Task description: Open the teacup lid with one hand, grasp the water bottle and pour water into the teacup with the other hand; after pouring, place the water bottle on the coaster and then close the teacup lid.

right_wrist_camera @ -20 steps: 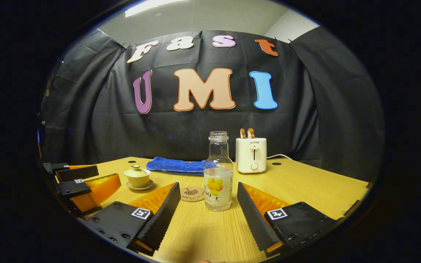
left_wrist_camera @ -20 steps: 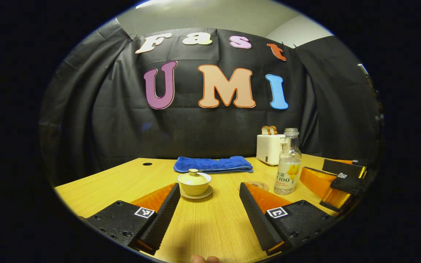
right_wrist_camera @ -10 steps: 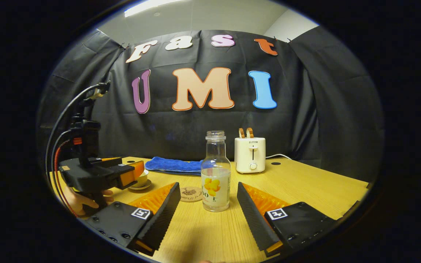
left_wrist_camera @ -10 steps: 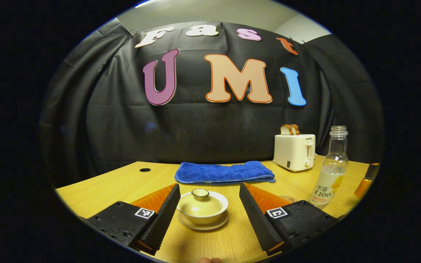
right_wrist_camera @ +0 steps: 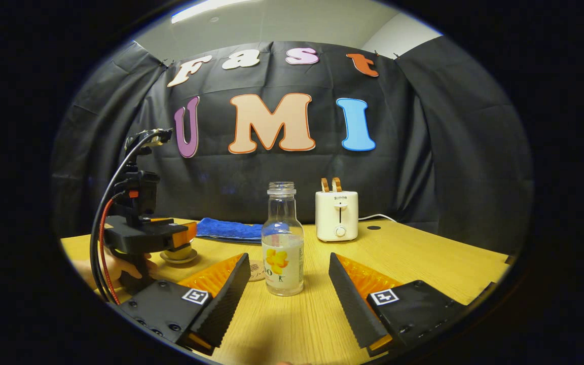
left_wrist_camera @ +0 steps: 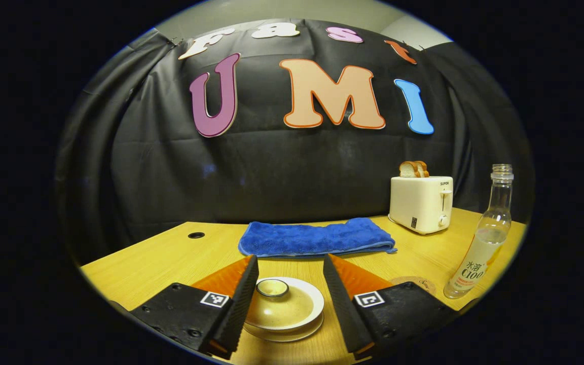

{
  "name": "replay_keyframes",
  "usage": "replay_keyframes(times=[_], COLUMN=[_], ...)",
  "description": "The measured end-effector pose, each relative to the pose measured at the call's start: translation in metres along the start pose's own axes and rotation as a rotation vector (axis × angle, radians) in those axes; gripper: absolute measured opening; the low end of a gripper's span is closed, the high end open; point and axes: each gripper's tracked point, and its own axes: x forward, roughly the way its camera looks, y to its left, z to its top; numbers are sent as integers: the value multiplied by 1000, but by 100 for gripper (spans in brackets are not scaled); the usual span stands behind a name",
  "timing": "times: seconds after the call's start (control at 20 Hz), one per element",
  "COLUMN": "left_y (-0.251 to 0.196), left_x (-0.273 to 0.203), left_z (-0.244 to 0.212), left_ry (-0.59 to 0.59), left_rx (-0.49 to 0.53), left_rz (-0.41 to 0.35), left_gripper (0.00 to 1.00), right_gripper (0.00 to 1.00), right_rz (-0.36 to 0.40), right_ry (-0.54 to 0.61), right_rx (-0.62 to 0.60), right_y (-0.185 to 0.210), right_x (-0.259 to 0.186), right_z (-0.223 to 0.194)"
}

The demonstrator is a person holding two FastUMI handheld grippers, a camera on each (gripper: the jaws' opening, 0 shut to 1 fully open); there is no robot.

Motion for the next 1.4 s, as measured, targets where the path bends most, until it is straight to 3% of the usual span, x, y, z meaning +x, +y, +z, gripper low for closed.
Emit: replay_keyframes(times=[0.2, 0.35, 0.5, 0.65, 0.85, 0.9, 1.05, 1.4], left_y=[6, 8, 8, 9, 12, 12, 13, 15], left_x=[1, 1, -2, -2, -6, -8, -11, -20], left_z=[-8, -10, -6, -7, -3, 0, 13, 8], left_ry=[58, 67, 52, 45, 21, 3, -78, -58], left_rx=[-3, 5, -12, -23, -47, -47, -55, -51], left_rz=[30, 39, 29, 33, 40, 40, 41, 51], left_gripper=[61, 57, 29, 28, 26, 25, 26, 25], right_gripper=[98, 98, 98, 96, 100, 96, 96, 98], right_rz=[9, 9, 11, 12, 12, 12, 12, 13], right_ry=[2, 2, 2, 1, 1, 0, 0, 0], right_rx=[1, 1, 1, 1, 0, 1, 0, 1], right_y=[0, 0, 0, -1, -1, -1, -1, -1], right_x=[-1, -1, 0, 0, 0, -1, 0, 0], right_z=[-1, -1, -1, -2, -1, -1, -1, -2])
